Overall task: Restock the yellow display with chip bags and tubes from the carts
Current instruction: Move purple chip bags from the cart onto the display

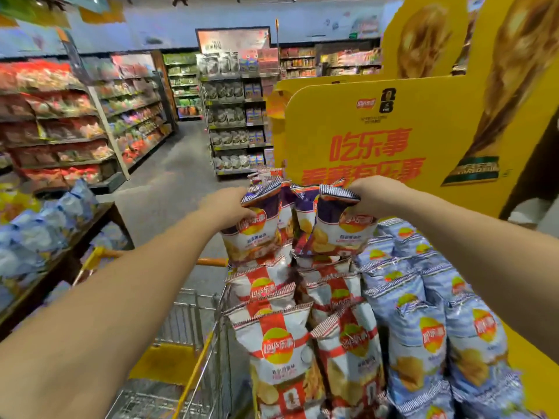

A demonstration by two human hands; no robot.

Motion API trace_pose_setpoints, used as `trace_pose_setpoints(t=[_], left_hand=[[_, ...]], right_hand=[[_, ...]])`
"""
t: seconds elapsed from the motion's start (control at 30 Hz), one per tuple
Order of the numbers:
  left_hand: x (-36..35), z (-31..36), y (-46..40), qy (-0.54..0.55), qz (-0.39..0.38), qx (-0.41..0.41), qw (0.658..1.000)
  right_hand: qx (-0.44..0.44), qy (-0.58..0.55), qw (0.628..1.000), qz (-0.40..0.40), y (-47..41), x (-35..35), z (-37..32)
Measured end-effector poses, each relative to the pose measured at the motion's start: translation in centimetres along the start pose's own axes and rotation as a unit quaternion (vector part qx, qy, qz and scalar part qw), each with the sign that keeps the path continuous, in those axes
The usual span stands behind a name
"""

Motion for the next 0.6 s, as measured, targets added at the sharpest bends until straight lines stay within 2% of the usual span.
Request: trace_pose_setpoints(t=[0.2, 0.43, 0.6], left_hand=[[-3.9, -0.7, -5.0, 0.028, -0.071, -0.06, 0.995], [-3.4, -1.2, -9.0, 0.075, -0.181, -0.097, 0.976], [-4.2, -1.3, -10.9, 0.083, -0.187, -0.105, 0.973]], right_hand=[[0.006, 0.022, 0.998, -0.056, -4.1, -3.1, -1.2], [-0.011, 0.026, 0.993, -0.119, -6.9, -3.2, -1.3], [0.003, 0.043, 0.991, -0.124, -7.8, -3.5, -1.6]])
Point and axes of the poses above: each hand's wrist, its own y-axis away from the middle knuckle, its own x-axis out of the back of the hand, z = x × y, the point moved 1 cm from there along -y, towards the middle knuckle, and after that the axes turned 5 degrees about z, right-handed, at the moved point
